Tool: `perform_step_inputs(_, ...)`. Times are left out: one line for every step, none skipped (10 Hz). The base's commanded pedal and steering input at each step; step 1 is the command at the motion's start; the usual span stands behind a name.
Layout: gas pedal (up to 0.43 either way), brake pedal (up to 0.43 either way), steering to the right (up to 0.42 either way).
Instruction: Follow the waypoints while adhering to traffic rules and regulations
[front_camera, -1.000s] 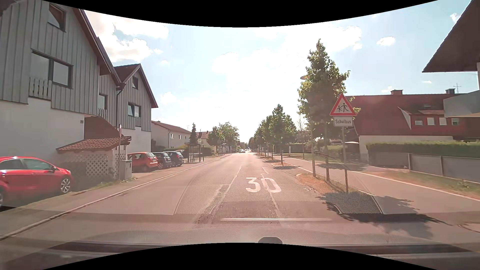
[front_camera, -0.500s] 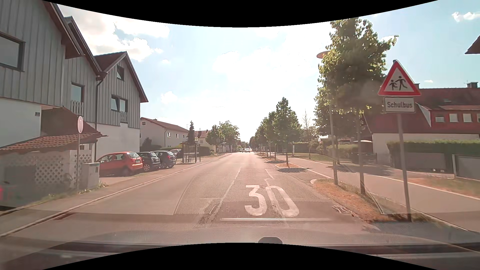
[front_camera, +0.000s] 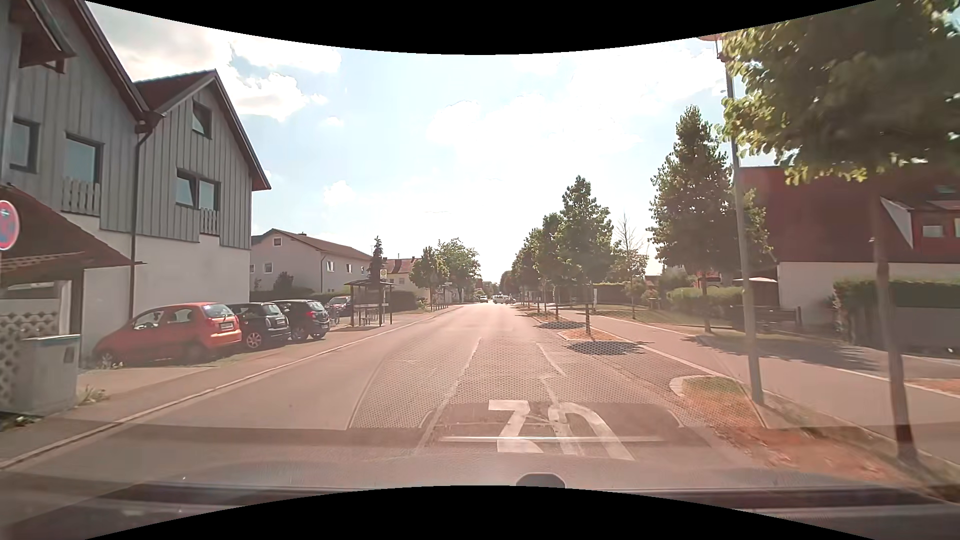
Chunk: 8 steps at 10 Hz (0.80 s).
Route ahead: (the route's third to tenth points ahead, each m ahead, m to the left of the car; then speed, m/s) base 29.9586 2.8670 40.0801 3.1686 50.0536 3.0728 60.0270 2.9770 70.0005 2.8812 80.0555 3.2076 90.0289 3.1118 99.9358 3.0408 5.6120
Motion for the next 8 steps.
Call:
perform_step_inputs(0.118,0.000,-0.003)
perform_step_inputs(0.118,0.000,-0.004)
perform_step_inputs(0.118,0.000,-0.004)
perform_step_inputs(0.118,0.000,-0.004)
perform_step_inputs(0.118,0.000,-0.004)
perform_step_inputs(0.118,0.000,-0.004)
perform_step_inputs(0.118,0.000,-0.004)
perform_step_inputs(0.118,0.000,-0.004)
